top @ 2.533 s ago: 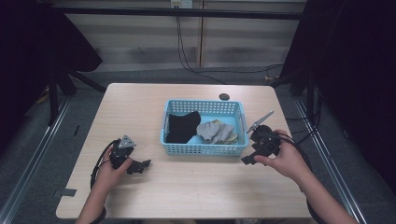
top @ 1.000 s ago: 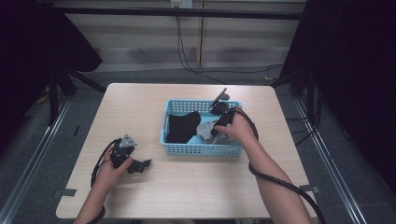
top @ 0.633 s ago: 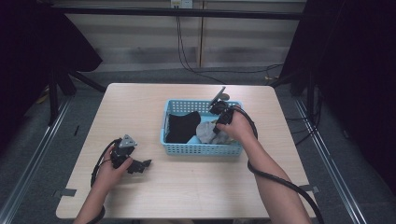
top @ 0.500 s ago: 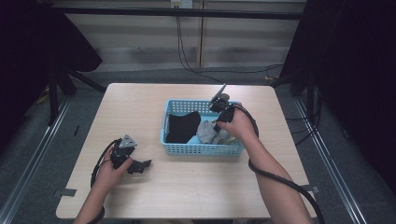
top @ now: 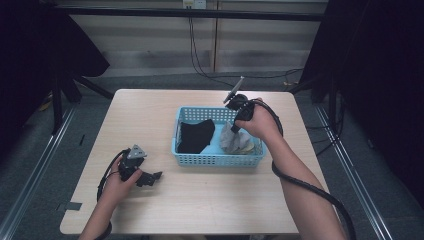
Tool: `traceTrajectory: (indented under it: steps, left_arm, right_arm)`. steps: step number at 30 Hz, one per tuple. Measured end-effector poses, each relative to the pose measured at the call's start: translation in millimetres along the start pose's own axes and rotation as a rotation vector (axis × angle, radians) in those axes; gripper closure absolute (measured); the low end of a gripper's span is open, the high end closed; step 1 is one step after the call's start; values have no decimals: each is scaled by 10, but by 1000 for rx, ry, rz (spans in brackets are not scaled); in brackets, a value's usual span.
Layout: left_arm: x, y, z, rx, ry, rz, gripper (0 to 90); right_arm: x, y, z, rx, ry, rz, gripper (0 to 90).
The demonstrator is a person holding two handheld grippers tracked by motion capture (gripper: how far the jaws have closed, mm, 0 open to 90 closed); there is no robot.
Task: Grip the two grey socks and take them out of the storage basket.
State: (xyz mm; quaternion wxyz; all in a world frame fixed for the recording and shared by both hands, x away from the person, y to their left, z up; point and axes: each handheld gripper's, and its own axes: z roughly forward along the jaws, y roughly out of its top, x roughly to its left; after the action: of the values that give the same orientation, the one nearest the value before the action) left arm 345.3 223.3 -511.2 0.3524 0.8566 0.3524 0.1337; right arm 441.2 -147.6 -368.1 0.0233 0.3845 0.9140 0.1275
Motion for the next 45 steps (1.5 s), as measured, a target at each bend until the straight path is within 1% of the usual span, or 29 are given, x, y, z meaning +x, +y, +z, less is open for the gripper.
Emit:
traceTrajectory:
  steps: [2,3,4,5,6,8,9,11,13,14,15,16,18,19,21,22,25,27,29,30,31,35,45]
  left_arm:
    - [0,0,0,0,0,0,0]
    - [0,0,0,0,0,0,0]
    - [0,0,0,0,0,0,0]
    - [0,0,0,0,2,1,0]
    - [0,0,0,0,0,0,0]
    - [0,0,0,0,0,0,0]
    - [0,0,0,0,0,0,0]
    - [-1,0,0,0,0,-1,0]
    - [0,0,0,0,0,-1,0]
    - [0,0,0,0,0,0,0]
    - [0,0,0,0,0,0,0]
    - [0,0,0,0,0,0,0]
    - [0,0,0,0,0,0,0]
    - [0,0,0,0,1,0,0]
    - [0,0,0,0,0,0,0]
    - [0,0,0,0,0,0,0]
    - [0,0,0,0,0,0,0]
    - [-1,0,0,0,0,-1,0]
    - [0,0,0,0,0,0,0]
    - [-1,0,0,0,0,-1,0]
    - [-1,0,0,0,-1,-1,0]
    - [0,0,0,0,0,0,0]
    - [-2,0,-1,2,-1,-1,0]
  right_arm:
    - [-2,4,-42,4,-6,-8,857]
    - [10,7,-70,9,-3,7,857]
    - [3,5,-96,8,-11,-7,857]
    - [0,1,-118,5,-8,-12,857]
    - [-2,-2,-155,11,-11,-12,857]
    - [-9,-15,-204,6,-10,-6,857]
    - [-23,-30,-260,0,-12,-3,856]
    - [-33,-38,-283,-3,-13,-10,857]
    - [-60,-74,-369,-19,-14,-1,856]
    - [-60,-74,-369,-19,-14,-1,856]
    - [-67,-84,-407,-17,-16,7,856]
    - [-79,-99,-447,-26,-17,10,856]
    - [-96,-119,-511,-32,-17,6,856]
    - [-104,-137,-583,-43,-14,13,856]
    - [-116,-154,-658,-51,-26,7,856]
    - [-116,-154,-658,-51,-26,7,856]
    - [-136,-189,-791,-62,-29,13,855]
    - [-152,-218,-854,-69,-34,12,855]
    - [-163,-251,-908,-76,-38,23,854]
    - [-176,-271,-928,-77,-36,24,854]
    - [-186,-289,-941,-76,-43,24,854]
    - [-261,-393,-997,-85,-46,52,854]
    - [-484,-663,-1148,-110,-61,97,853]
